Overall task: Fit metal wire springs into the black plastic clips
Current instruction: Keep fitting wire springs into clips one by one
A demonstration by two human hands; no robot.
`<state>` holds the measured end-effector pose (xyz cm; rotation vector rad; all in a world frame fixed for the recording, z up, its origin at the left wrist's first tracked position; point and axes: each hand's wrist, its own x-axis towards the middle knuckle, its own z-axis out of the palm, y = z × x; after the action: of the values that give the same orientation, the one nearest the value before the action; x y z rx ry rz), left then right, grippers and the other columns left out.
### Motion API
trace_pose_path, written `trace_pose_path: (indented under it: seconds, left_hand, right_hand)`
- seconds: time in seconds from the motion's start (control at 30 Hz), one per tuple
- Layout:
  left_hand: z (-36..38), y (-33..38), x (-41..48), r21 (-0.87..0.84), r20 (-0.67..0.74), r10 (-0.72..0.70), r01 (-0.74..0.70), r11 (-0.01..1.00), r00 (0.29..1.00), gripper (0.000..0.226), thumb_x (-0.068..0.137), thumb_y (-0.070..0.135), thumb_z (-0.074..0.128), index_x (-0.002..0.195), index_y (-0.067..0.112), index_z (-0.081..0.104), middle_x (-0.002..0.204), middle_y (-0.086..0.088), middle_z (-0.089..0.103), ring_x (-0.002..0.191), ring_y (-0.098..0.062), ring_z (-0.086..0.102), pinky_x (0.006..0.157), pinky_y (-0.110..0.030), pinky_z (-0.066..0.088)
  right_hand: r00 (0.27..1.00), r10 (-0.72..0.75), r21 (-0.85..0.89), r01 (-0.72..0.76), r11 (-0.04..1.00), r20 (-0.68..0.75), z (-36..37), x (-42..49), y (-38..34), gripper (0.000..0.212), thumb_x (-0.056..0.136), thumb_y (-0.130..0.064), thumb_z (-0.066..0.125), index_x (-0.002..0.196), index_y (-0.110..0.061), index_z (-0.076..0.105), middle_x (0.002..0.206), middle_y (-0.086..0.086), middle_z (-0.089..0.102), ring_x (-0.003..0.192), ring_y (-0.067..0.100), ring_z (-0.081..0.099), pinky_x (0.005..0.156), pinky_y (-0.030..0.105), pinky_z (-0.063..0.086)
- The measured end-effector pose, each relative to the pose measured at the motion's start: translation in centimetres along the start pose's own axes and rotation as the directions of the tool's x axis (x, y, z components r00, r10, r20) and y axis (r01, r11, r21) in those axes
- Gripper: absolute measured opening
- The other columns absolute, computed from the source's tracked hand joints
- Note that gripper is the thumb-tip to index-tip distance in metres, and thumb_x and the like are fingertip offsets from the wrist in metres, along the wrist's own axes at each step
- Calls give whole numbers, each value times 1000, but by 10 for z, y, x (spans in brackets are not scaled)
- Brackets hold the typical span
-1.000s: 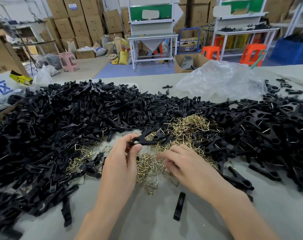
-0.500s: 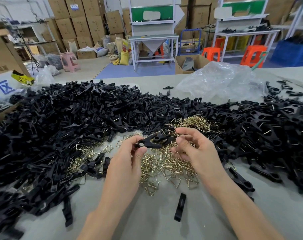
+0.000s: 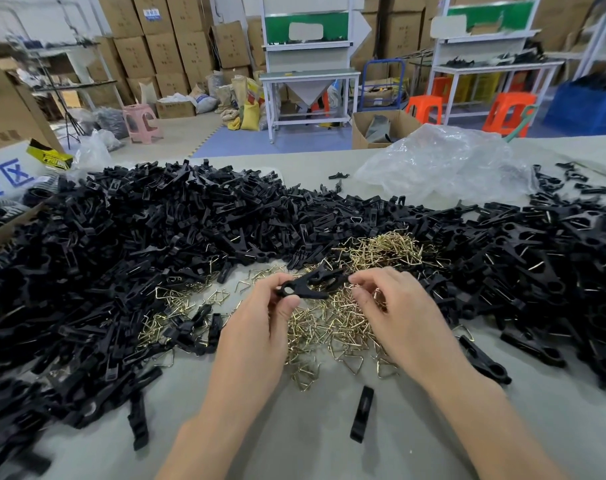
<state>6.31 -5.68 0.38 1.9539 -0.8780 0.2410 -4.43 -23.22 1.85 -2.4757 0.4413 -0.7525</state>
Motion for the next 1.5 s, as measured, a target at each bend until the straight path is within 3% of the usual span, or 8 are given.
trace_pose_path:
  seconds: [0.1,0.27,0.43,0.6,0.77,0.9,1.1,1.5]
  left_hand:
    - [-1,0,0,9,-1,-7,7,1000,1000,28,93,56,40,119,49,47,99,38,59,82,-2,59,70,-14,44]
    - [-1,1,1,22,12,-18,18,1000,1000,29,91,58,38,119,51,45,99,39,58,82,0,59,65,-17,43]
    - [-1,2,1,29,10,-15,14,999,1000,31,92,58,38,120,48,46,98,38,59,79,0,59,63,-15,40]
    - [-2,4,1,19,6,-6,6,1000,1000,31,92,56,38,120,47,46,97,40,60,77,-3,60,66,-12,42]
    - [-1,4,0,23,9,0,0,1000,1000,28,92,57,38,117,49,47,95,35,61,77,-6,60,60,-18,43]
    - [-1,5,-1,-1,28,-22,22,1000,999,29,89,62,35,115,55,44,94,33,59,80,-2,59,62,-20,40]
    - [2,13,-4,-17,51,26,-25,1000,998,19,92,56,37,110,61,42,92,34,59,75,6,56,65,-11,39]
    - [3,19,-8,-59,49,92,-89,994,995,24,97,45,43,114,63,44,93,25,63,75,-1,58,65,-11,41]
  right_hand:
    - [993,40,-208,-17,978,108,-8,1,2,28,95,-57,45,106,-40,64,97,-20,58,98,6,45,97,29,37]
    - [953,78,-307,16,952,292,-7,1,2,27,97,-61,47,115,-45,60,112,-23,51,113,5,37,104,27,26]
    - [972,-28,-107,54,993,231,-3,-3,-5,7,100,-37,56,104,-40,62,101,-28,60,105,-6,45,102,23,32]
    - [991,28,184,-52,982,130,-9,-3,-13,19,94,-24,67,90,-42,63,102,-40,57,101,-12,53,83,4,37]
    - [997,72,387,-66,920,1,-12,-1,-15,16,91,-21,74,94,-37,73,93,-23,69,88,-1,64,78,9,47]
    - [950,312,788,-206,581,18,-18,6,-18,21,83,-26,77,101,-35,78,77,-10,71,76,7,71,79,20,58]
    - [863,360,914,-401,62,354,-10,7,-25,21,72,-16,78,92,-17,83,83,7,76,73,14,74,67,21,59]
    - [835,370,892,-451,36,407,-1,6,-34,15,65,-26,80,80,-26,83,83,-1,76,80,13,75,67,24,60]
